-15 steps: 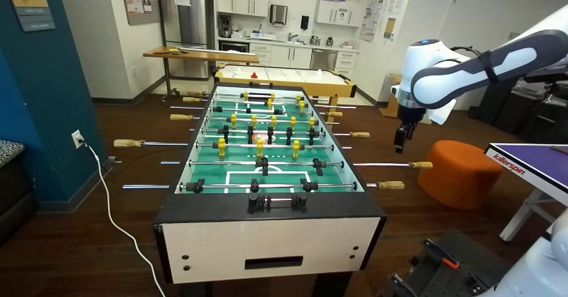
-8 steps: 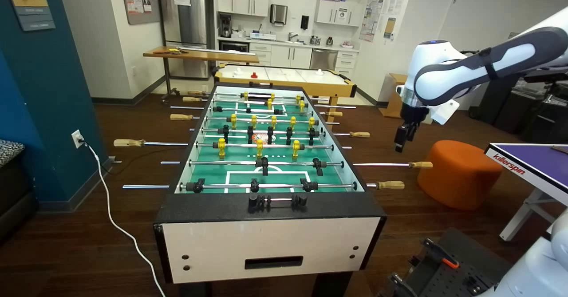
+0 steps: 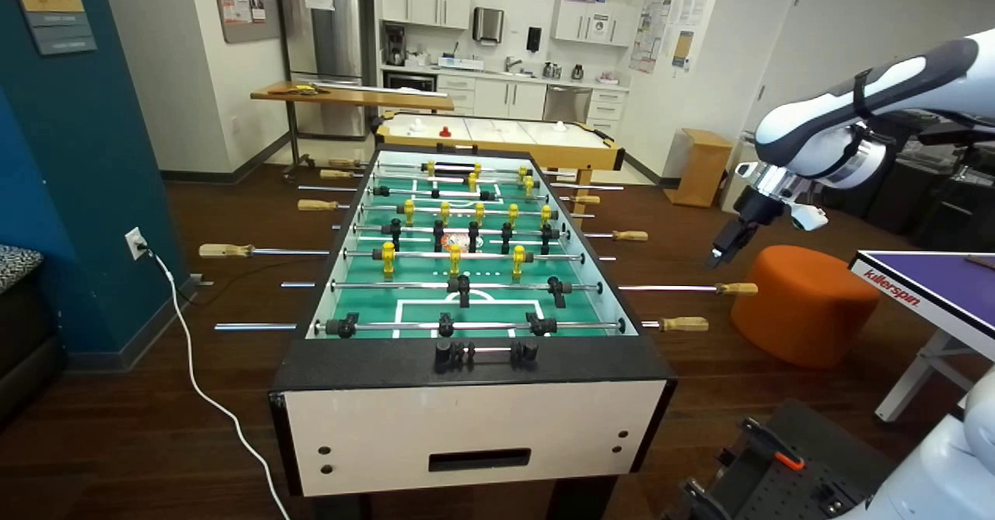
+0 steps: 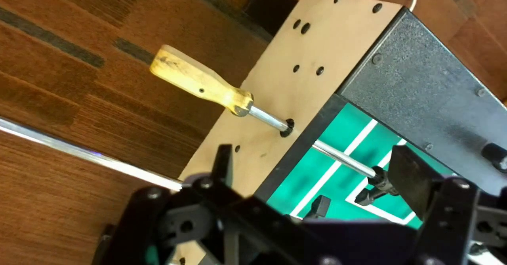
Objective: Twist the first handle to the right
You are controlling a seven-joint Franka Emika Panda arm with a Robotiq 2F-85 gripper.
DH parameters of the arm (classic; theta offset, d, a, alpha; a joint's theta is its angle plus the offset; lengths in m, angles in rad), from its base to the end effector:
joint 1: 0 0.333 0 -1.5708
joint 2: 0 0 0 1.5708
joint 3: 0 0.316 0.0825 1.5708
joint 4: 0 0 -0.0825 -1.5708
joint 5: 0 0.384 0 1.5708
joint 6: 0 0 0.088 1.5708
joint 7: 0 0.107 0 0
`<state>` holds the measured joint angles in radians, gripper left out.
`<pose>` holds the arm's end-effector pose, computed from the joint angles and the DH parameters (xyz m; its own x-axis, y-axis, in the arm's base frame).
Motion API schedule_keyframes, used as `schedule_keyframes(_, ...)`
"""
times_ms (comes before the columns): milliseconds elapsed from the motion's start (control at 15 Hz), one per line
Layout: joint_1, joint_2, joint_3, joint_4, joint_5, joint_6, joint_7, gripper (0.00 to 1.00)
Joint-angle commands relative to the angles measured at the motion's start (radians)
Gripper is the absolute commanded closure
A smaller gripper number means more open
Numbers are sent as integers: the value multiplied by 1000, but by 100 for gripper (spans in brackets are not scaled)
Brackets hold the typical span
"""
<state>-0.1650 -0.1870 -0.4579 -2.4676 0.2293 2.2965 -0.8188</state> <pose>0.3755 -0.2622 0.3577 0.9861 0.0332 0.1626 0.0644 -0.9795 -0.1908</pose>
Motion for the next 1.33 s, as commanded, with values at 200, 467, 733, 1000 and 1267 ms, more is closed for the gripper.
schedule_keyframes(200, -89, 161, -88, 68, 395, -137, -451, 0)
schedule_keyframes(467, -186, 276, -64, 99, 482, -241, -566, 0)
schedule_keyframes(733, -217, 260, -34, 70, 457, -204, -550, 0)
schedule_keyframes(1000, -227, 283, -28, 93, 477, -219, -550, 0)
schedule_keyframes(1267, -307, 395, -30, 165, 561, -310, -550, 0)
